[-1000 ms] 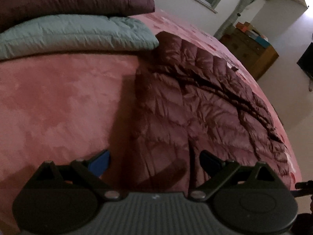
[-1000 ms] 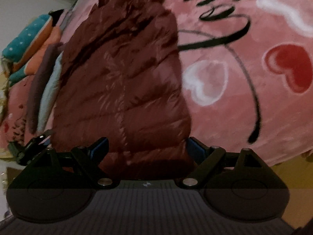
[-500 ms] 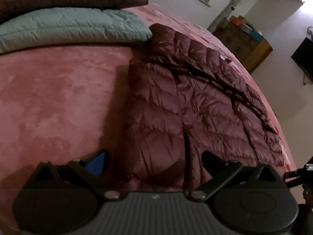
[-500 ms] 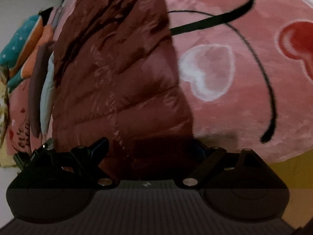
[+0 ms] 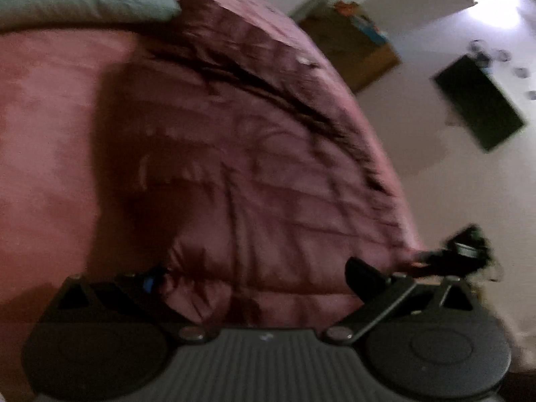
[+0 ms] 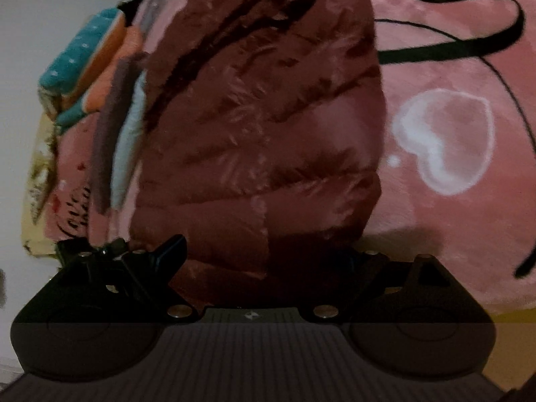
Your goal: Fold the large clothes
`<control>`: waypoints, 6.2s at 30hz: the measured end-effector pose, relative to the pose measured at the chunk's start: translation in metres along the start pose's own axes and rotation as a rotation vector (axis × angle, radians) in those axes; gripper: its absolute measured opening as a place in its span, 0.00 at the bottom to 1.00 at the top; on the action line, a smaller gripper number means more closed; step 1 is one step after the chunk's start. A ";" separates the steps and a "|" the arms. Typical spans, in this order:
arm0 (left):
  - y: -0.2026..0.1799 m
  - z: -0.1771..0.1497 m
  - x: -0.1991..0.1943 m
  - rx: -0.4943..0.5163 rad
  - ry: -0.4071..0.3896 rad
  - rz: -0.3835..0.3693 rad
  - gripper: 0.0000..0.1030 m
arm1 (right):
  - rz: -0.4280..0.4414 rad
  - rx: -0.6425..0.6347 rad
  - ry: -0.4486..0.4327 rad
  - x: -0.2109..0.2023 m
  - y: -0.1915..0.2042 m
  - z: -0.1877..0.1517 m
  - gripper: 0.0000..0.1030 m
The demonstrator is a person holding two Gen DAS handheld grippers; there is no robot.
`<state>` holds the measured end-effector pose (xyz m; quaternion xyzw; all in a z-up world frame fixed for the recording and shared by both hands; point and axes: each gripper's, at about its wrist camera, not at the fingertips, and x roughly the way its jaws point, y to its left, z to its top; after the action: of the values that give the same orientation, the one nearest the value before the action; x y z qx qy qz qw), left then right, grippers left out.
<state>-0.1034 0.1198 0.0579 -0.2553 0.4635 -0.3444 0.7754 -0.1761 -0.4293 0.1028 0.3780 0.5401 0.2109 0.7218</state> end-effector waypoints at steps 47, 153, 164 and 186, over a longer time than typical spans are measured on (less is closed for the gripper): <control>-0.012 0.109 0.028 -0.283 -0.302 -0.357 0.27 | 0.647 0.195 -0.423 0.002 0.015 0.069 0.51; -0.054 0.223 0.241 0.302 -0.333 0.467 0.99 | -0.715 -0.333 -0.734 0.090 0.027 0.286 1.00; -0.049 0.210 0.253 0.341 -0.380 0.491 1.00 | -0.709 -0.343 -0.740 0.099 0.016 0.277 1.00; -0.029 0.139 0.071 0.140 -0.509 0.599 0.99 | -0.528 -0.285 -0.871 0.024 0.023 0.199 1.00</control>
<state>0.0364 0.0575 0.1010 -0.1326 0.2856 -0.0597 0.9472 0.0214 -0.4612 0.1313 0.1798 0.2330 -0.0830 0.9521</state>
